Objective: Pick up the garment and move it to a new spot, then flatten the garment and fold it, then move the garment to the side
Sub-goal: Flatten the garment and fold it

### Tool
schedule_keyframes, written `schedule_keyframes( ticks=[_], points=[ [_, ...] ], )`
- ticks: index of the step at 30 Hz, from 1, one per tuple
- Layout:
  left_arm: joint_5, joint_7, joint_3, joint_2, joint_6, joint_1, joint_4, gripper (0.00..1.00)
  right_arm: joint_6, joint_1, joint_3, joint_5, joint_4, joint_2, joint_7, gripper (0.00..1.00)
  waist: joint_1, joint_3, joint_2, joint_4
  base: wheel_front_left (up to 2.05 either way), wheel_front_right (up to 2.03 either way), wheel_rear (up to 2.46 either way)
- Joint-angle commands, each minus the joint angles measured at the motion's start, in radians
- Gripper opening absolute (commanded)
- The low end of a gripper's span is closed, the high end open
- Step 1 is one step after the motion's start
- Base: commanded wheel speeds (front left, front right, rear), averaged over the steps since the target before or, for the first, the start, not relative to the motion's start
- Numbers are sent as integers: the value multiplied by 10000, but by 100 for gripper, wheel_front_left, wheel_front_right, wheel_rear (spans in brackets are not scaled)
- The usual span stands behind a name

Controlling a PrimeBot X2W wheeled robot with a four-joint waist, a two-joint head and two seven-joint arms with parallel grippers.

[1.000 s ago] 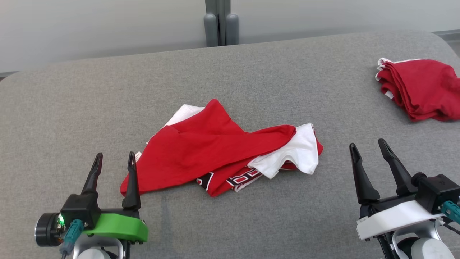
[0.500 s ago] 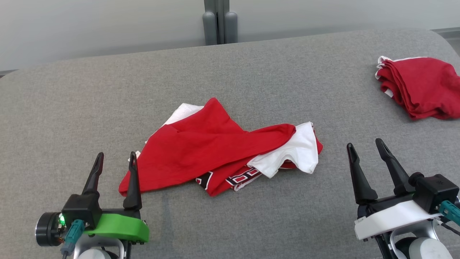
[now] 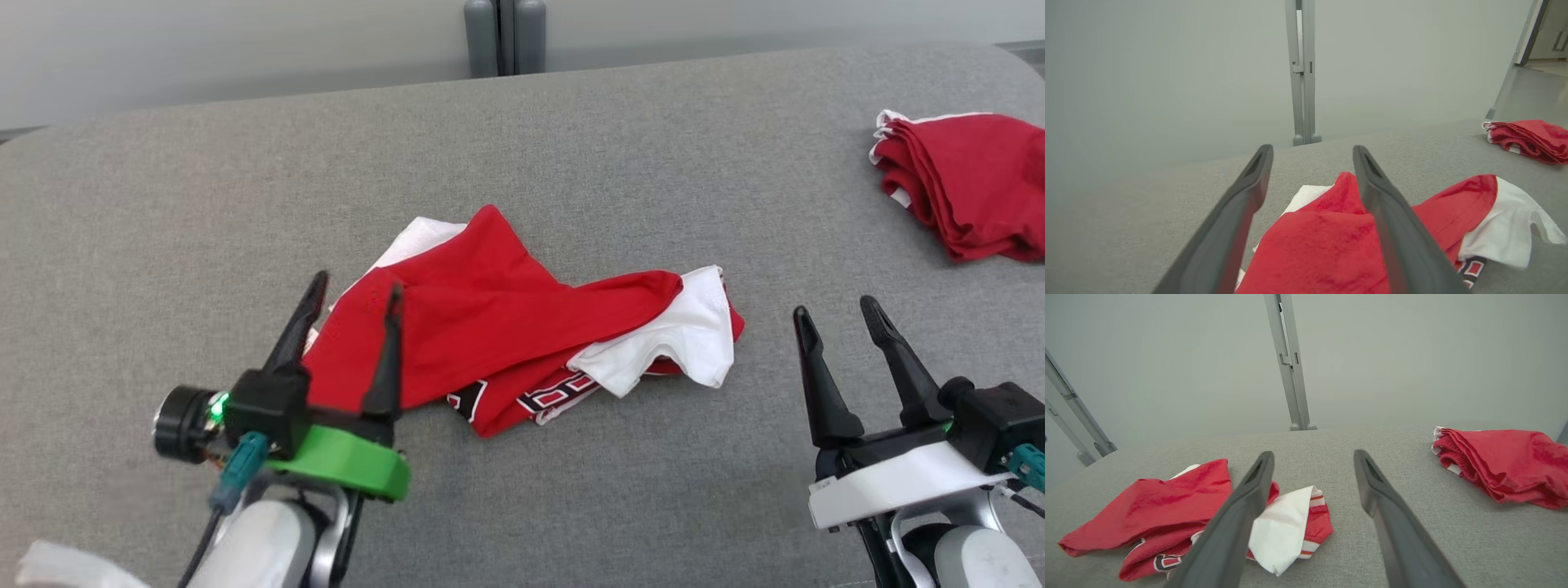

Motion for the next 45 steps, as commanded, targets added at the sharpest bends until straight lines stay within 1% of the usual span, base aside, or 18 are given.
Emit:
schedule_keyframes(
  ticks=[1,5,7,11,15,20,23,24,25,26,32,35,38,41,43,45],
  points=[
    [140,147,-223,-171,-178,-438,-18,100,0,-165,10,-51,-85,1,-6,100,0,377,0,19,0,0,0],
    [258,708,-1103,-824,-745,-1571,251,100,0,-432,81,-64,-167,15,-28,100,0,978,0,-191,0,0,0],
    [242,1000,-1511,-1200,-1041,-2076,630,100,0,-545,116,-40,-117,53,-99,100,0,1262,0,-376,0,0,0],
    [80,1480,-2064,-1708,-1468,-2710,1457,100,0,-736,200,24,3,136,-252,100,0,1680,0,-779,0,0,0],
    [-20,1811,-2400,-1909,-1772,-3100,2289,100,0,-903,258,86,194,224,-450,100,0,1944,0,-1164,0,0,0],
    [-184,2407,-2686,-1953,-2087,-3388,3136,100,0,-974,274,166,444,314,-683,100,0,2106,0,-1462,0,0,0],
    [-164,2574,-2716,-1838,-2054,-3482,3425,100,0,-1026,284,188,569,362,-805,100,0,2143,0,-1527,0,0,0],
    [-129,2543,-2695,-1799,-2021,-3512,3467,86,0,-1050,284,198,602,370,-825,100,0,2152,0,-1536,0,0,0],
    [-101,2461,-2653,-1761,-1980,-3546,3503,35,0,-1079,290,218,635,385,-861,100,0,2160,0,-1545,0,0,0],
    [-88,2406,-2622,-1739,-1977,-3575,3511,0,0,-1095,296,221,666,396,-893,100,0,2160,0,-1547,0,0,0],
    [-182,1830,-2322,-1596,-1809,-3642,3250,0,0,-1085,270,246,804,434,-957,100,0,2028,0,-1403,0,0,0],
    [-281,1440,-1991,-1468,-1556,-3540,2935,0,0,-1016,214,245,811,437,-918,100,0,1888,0,-1223,0,0,0],
    [-416,1087,-1391,-1111,-1049,-3185,2524,0,0,-944,160,234,772,433,-853,100,0,1745,0,-1024,0,0,0],
    [-626,740,-475,-578,-345,-2681,1980,0,0,-883,55,188,694,371,-778,100,0,1618,0,-766,0,0,0],
    [-832,559,160,-185,55,-2240,1698,0,0,-874,4,177,626,360,-734,100,0,1547,0,-600,0,0,0],
    [-1136,461,720,121,365,-1735,1524,0,0,-845,-59,145,552,325,-660,100,0,1486,0,-429,0,0,0]
  ],
)
